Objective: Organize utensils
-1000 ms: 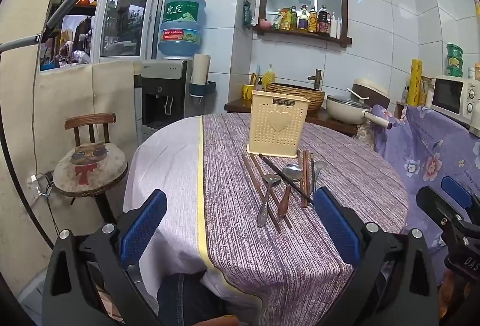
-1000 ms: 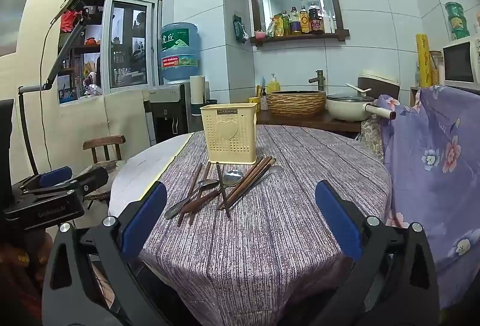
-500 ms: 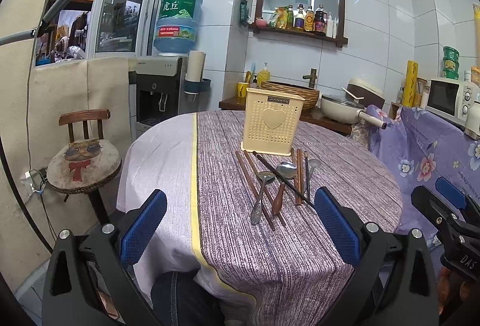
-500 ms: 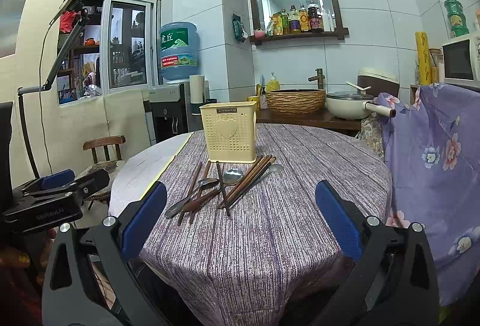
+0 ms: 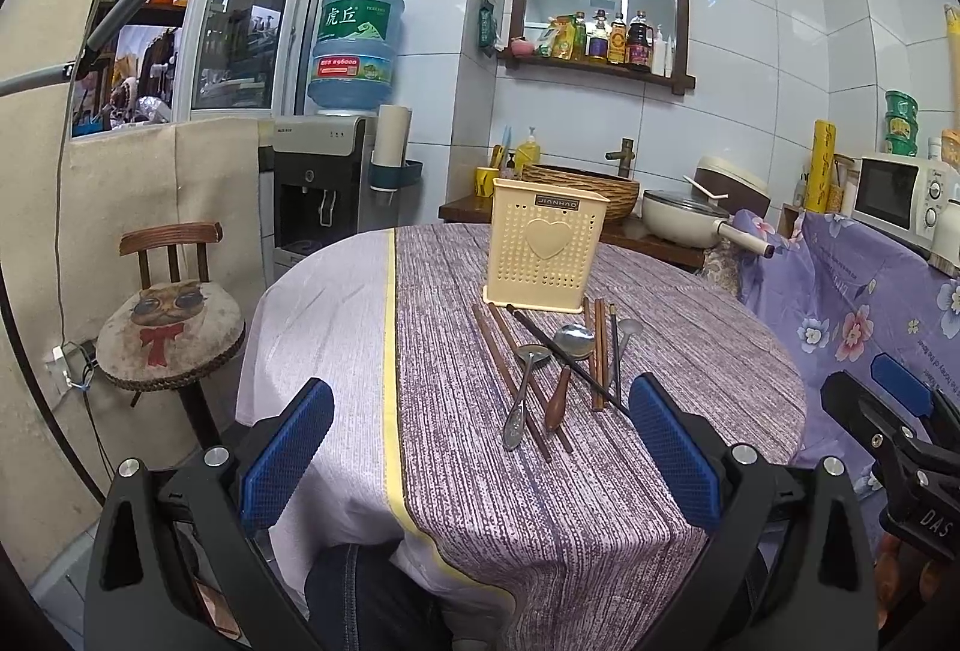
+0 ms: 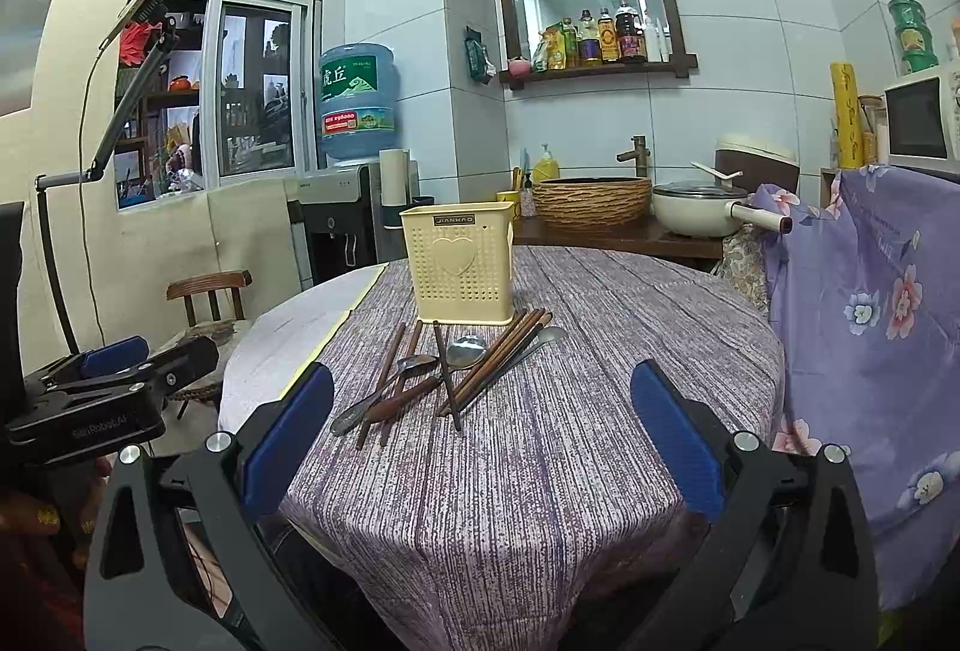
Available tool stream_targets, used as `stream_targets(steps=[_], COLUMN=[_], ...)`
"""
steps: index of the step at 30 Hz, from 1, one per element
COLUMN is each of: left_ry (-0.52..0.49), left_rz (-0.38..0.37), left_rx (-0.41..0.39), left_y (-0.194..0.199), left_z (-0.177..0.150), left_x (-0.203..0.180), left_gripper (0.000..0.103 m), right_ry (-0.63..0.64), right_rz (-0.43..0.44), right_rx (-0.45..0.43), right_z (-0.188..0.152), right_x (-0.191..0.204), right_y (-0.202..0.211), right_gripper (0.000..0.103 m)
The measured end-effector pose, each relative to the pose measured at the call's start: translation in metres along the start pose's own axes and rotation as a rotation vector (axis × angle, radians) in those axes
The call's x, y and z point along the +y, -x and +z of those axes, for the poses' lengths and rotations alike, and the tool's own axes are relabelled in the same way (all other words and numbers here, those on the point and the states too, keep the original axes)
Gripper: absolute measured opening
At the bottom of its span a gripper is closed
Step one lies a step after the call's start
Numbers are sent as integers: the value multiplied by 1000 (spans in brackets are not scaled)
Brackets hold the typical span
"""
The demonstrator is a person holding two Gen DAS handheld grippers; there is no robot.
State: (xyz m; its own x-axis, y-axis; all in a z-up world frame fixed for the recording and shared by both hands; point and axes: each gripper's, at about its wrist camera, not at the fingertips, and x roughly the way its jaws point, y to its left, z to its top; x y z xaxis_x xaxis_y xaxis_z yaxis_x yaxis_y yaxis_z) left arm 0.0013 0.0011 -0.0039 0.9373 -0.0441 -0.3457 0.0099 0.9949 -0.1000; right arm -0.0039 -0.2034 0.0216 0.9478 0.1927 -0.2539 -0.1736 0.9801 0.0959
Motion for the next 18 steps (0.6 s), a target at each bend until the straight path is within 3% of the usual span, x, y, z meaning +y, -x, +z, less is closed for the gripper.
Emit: stream_targets(steps=[18], left_ry=[-1], left_rz=[3], left_rx=[0], left_y=[1], left_z=[-1], left_x=[2], left_gripper=[98], right_ry=[0], right_rz=[2], right_rx=[4], right_z=[-1], right_x=[5], right_y=[1], right_gripper=[98])
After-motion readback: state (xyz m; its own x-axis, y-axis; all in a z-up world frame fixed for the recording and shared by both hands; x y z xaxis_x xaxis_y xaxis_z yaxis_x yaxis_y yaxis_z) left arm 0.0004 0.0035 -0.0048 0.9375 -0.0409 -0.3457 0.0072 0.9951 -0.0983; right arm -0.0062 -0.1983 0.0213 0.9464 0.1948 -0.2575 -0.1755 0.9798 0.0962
